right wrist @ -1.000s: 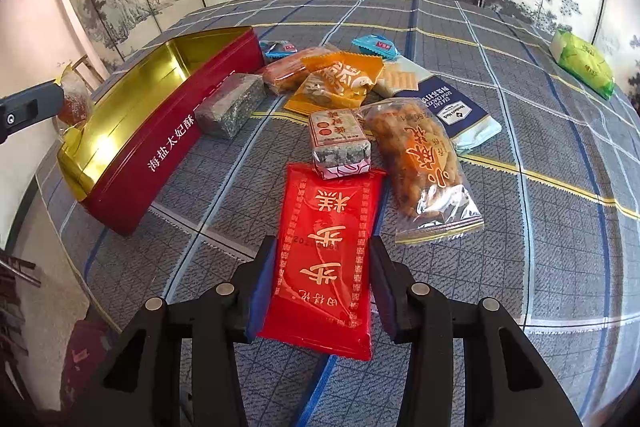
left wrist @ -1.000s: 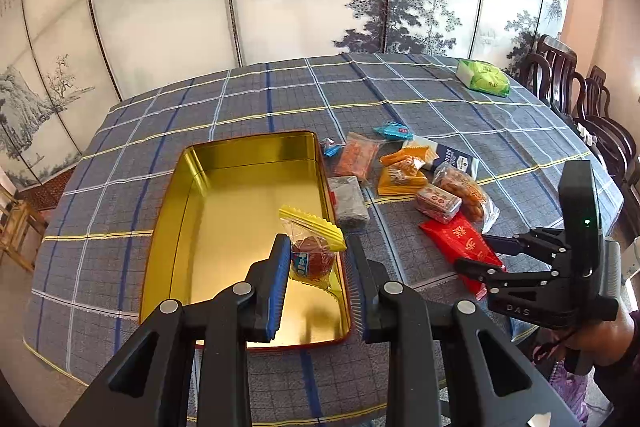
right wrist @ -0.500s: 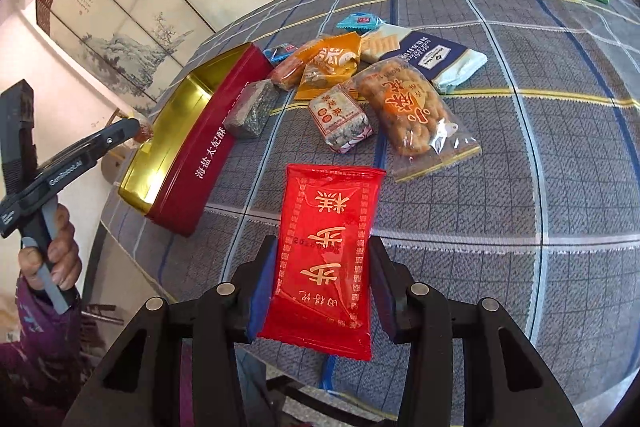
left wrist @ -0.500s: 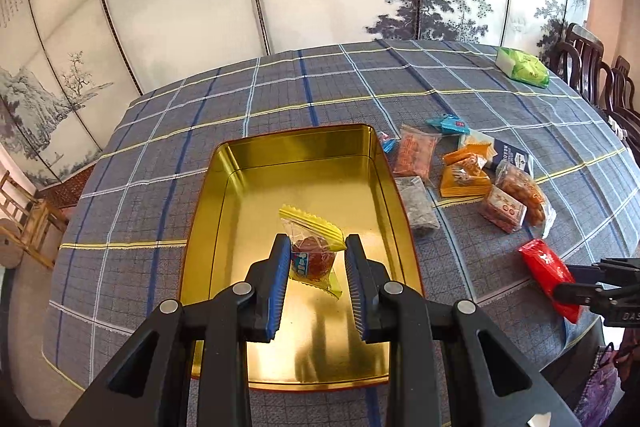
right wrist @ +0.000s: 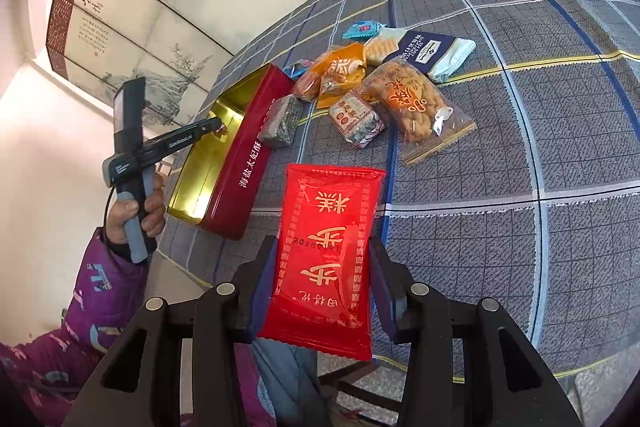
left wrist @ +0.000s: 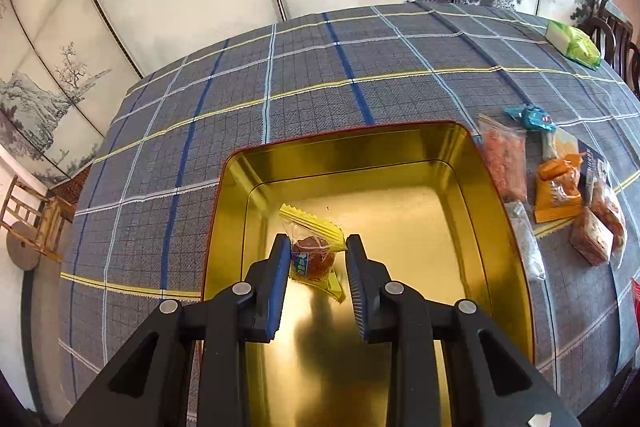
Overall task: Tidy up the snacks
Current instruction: 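Carry the yellow-wrapped cake into the tin and open the left gripper while the right gripper grasps the red packet, then lower the red packet into the tin and open the right gripper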
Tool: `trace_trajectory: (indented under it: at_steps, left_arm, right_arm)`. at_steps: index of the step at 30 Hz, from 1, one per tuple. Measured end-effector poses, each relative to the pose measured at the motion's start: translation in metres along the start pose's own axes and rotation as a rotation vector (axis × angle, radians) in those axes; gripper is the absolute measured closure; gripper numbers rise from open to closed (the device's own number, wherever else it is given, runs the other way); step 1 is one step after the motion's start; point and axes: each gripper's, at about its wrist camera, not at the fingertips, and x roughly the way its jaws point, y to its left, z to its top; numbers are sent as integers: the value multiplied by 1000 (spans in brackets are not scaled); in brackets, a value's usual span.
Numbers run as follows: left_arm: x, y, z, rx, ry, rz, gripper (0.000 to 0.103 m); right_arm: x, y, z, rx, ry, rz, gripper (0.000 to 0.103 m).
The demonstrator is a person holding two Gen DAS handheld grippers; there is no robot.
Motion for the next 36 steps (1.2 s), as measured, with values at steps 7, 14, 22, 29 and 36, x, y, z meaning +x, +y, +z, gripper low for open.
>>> trace_trajectory:
  at_steps: [7, 14, 22, 29, 36]
  left_arm:
    - [21, 5, 15, 15, 34, 46, 60]
    - [-5, 20, 12, -53, -64, 29, 33]
    - [-84, 29, -42, -190, -240, 32, 14]
    - [-127, 23, -110, -258, -288, 129, 13]
    - [-148, 28, -153, -325, -288, 40, 13]
  right_arm:
    - [-5, -1, 0, 21, -2, 27, 58]
    - [-6, 11, 6, 12, -4, 56, 58]
    - [3, 56, 38, -74, -9, 114, 58]
    - [43, 116, 85, -187, 17, 169, 58]
    - [127, 153, 131, -206, 87, 150, 58]
